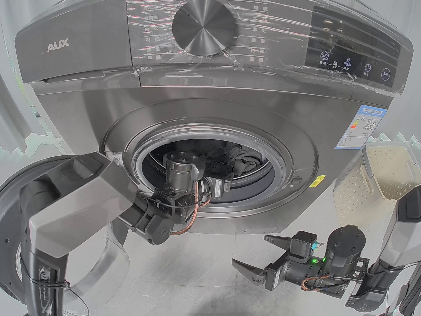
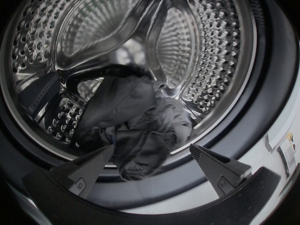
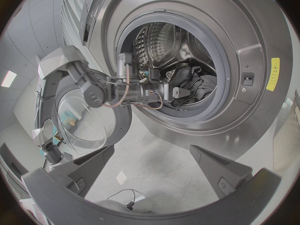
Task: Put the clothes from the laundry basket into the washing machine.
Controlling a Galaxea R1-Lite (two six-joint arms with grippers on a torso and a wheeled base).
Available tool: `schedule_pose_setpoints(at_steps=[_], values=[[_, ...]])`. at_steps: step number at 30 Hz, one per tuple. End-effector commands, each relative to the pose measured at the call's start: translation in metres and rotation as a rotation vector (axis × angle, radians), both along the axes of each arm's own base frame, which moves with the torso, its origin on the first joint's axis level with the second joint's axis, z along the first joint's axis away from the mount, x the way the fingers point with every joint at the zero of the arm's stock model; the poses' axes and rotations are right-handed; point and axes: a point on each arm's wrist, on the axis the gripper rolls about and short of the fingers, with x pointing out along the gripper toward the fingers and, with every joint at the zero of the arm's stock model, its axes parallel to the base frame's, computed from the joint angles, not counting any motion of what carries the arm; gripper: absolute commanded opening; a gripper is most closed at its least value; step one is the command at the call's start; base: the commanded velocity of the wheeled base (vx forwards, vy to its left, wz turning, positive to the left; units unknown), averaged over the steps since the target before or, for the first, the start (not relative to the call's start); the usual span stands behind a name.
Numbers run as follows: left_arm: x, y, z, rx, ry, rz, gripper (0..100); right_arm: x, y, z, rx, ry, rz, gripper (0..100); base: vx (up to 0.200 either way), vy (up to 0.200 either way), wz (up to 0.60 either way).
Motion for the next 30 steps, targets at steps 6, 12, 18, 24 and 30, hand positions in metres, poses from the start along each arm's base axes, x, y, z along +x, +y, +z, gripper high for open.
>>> schedule_pose_setpoints(at_steps=[6,12,18,24,30], values=[[-0.066,0.004,0.006,0.021,0.016,-0.090,100,-0.001,-0.003,0.002,0.003,-0.001,-0.005,100,0.000,0.000,0.00],[-0.093,0.005,-0.015,0.039,0.040,-0.134,100,-0.005,-0.008,0.007,0.014,-0.009,-0.002,100,0.000,0.000,0.00],[-0.124,0.013,-0.003,-0.004,-0.012,-0.176,100,-0.015,-0.016,0.023,0.046,-0.046,0.003,100,0.000,0.000,0.00],[-0.167,0.040,0.027,-0.053,-0.054,-0.205,100,-0.019,-0.038,0.050,0.125,-0.127,-0.059,100,0.000,0.000,0.00],[-0.199,0.073,0.032,-0.062,-0.060,-0.205,100,-0.031,-0.064,0.054,0.130,-0.134,-0.108,100,0.000,0.000,0.00]])
